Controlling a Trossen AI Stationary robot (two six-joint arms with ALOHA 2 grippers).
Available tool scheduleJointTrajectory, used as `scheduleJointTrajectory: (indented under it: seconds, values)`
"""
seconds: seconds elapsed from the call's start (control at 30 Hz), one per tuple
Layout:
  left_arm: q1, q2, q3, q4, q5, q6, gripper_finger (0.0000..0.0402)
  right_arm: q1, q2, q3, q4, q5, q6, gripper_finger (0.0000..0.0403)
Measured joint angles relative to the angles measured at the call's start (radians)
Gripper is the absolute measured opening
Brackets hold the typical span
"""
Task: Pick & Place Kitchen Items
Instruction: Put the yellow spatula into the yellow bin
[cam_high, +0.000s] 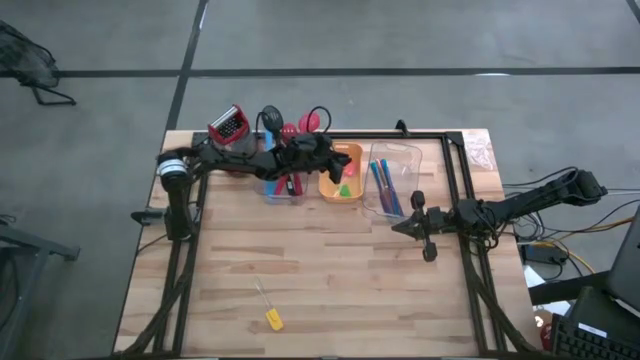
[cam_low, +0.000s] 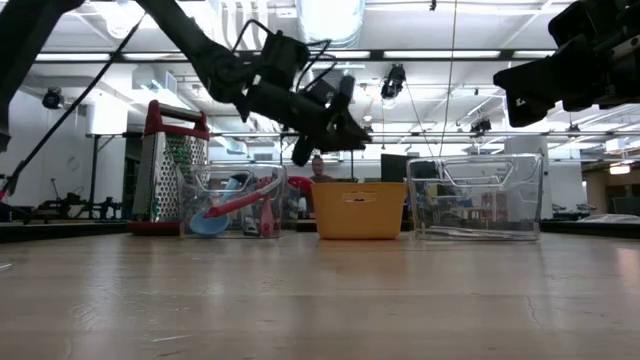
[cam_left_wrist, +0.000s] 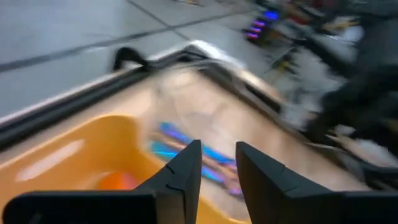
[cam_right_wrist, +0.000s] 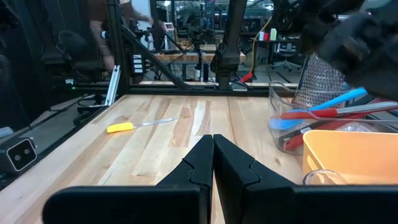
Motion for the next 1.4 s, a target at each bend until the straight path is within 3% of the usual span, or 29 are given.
scheduleJointTrajectory:
  seconds: [0.13, 0.23, 0.33, 0.5, 0.6, 0.83, 1.0, 1.17, 1.4]
  values:
    - [-0.006, -0.066, -0.005, -0.041, 0.267, 0.018, 0.0114, 0.000, 0.000, 0.000, 0.000, 0.000, -0.001, 0.0008]
    - [-0.046, -0.132, -0.030, -0.170, 0.499, 0.128, 0.0117, 0.000, 0.000, 0.000, 0.000, 0.000, -0.001, 0.0008]
    - [-0.122, -0.215, -0.076, -0.352, 0.559, 0.247, 0.0117, 0.000, 0.000, 0.000, 0.000, 0.000, 0.000, 0.0008]
    - [-0.324, -0.387, -0.179, -0.590, 0.458, 0.435, 0.0117, 0.000, 0.000, 0.000, 0.000, 0.000, 0.000, 0.0008]
    - [-0.485, -0.474, -0.252, -0.678, 0.337, 0.463, 0.0116, 0.000, 0.000, 0.000, 0.000, 0.000, -0.001, 0.0008]
    - [-0.864, -0.602, -0.415, -0.678, 0.111, 0.363, 0.0121, 0.000, 0.000, 0.000, -0.001, 0.000, -0.001, 0.0008]
    - [-1.088, -0.615, -0.508, -0.535, -0.062, 0.294, 0.0121, 0.000, 0.000, 0.000, -0.001, 0.000, -0.001, 0.0008]
    - [-1.173, -0.552, -0.526, -0.445, -0.211, 0.220, 0.0141, 0.000, 0.000, 0.000, -0.001, 0.000, -0.001, 0.0008]
    - [-1.187, -0.402, -0.527, -0.235, -0.211, 0.333, 0.0202, 0.000, 0.000, 0.000, -0.003, 0.000, 0.000, 0.0008]
